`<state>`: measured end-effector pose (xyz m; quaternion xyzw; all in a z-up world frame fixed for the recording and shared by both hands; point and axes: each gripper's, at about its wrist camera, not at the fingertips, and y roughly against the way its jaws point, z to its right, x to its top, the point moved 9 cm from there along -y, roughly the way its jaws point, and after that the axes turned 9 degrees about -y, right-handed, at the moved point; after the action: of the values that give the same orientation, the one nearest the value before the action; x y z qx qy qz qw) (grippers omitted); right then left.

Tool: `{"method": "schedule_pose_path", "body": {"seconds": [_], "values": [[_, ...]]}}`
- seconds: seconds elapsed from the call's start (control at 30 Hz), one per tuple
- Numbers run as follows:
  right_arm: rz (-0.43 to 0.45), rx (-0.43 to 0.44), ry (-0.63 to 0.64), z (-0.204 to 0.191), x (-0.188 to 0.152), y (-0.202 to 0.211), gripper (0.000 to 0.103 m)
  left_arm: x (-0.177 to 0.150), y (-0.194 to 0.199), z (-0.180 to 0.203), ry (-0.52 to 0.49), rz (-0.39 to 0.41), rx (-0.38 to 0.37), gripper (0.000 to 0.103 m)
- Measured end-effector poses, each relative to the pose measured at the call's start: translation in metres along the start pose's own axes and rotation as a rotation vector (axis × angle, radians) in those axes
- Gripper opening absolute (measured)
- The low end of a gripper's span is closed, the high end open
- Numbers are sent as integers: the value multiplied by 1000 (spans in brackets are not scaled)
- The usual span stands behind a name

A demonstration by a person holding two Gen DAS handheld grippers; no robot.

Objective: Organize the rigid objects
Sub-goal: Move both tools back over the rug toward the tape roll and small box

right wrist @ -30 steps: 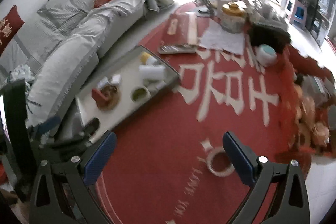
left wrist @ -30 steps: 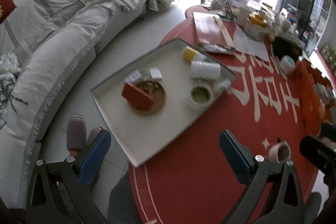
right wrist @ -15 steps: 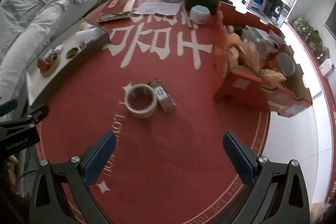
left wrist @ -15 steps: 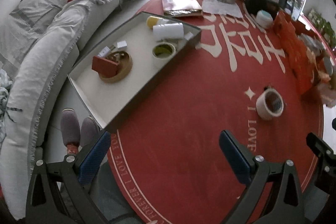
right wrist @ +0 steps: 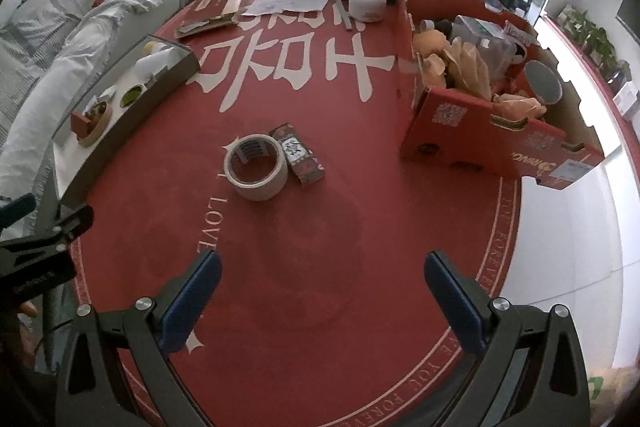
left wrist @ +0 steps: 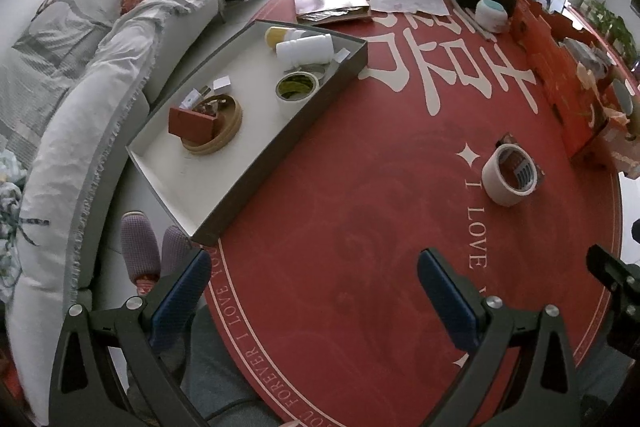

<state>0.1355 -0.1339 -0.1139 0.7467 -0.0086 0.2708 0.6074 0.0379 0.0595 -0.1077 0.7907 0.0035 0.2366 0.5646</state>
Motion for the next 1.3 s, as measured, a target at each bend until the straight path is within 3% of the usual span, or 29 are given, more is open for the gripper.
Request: {"method": "schedule_pose_path", "body": {"seconds": [0.4,0.63,1.07,1.2,1.3], "values": [[-27,232,18,-40,-5,14,102,-5,-5,-10,10,-13,9,103],[-39,307,56,-60,-10,22,102,-12,-8,-18,31,-29,18,103],[-41,304,36,-55,-8,20,102,-12,-7,-12,20,-37,-3,103],[-83,209,-103,-10,-10,-3,102,12,2,6,-8,-5,-65,103],[-130,157,-195,25,-19,-17,102,39,3,42,-92,33,-105,103]]}}
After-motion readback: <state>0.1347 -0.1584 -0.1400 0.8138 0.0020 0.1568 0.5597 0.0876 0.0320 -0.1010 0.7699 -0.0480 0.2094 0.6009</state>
